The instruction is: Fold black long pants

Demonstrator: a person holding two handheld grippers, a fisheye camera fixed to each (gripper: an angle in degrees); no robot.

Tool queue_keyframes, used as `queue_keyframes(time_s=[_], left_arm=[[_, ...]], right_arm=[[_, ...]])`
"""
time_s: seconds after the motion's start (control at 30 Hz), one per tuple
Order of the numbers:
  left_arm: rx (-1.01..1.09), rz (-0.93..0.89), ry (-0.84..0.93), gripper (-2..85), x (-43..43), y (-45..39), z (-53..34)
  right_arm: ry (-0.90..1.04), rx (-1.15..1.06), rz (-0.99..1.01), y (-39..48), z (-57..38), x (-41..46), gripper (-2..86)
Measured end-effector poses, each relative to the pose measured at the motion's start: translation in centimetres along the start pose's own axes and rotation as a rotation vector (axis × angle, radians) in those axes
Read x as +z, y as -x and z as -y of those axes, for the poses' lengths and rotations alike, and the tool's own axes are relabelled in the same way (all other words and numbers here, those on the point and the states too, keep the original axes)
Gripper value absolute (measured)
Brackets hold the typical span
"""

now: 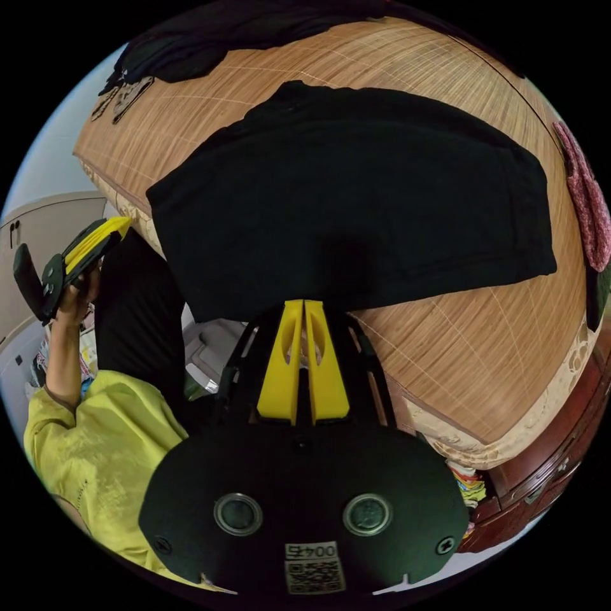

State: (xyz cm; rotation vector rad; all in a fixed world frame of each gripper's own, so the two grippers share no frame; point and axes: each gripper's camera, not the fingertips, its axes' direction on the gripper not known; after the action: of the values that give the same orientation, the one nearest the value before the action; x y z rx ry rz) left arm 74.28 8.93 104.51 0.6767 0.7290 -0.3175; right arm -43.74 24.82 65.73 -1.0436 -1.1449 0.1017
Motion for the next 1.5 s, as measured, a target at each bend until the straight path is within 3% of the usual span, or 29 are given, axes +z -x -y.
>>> queue_keyframes(time_s=[0.53,0.97,1.23,1.5], left_arm=[[0.095,-0.132,-0.001,0.7,0.1,2.9,-3.6],[0.228,-0.003,-0.089,0.7,-1.2,2.3,-6.2],[0.069,0.002,-0.231,0.8,-3.1,4.0,-7.3],[0.072,-0.024,-0.151,1.1,-3.1,5.1,-5.0]], right_arm=[[-0.139,0.143,0.028,2.9,0.5,4.3,-0.5],[-0.08,0.178,-0.103,4.4,-1.7,6.9,-0.6],[-0.119,0.192,-0.053,2.6,-5.6,8.0,-0.4],[-0.27,0.204,0.023,-0.4,-11.6,8.4,2.2]])
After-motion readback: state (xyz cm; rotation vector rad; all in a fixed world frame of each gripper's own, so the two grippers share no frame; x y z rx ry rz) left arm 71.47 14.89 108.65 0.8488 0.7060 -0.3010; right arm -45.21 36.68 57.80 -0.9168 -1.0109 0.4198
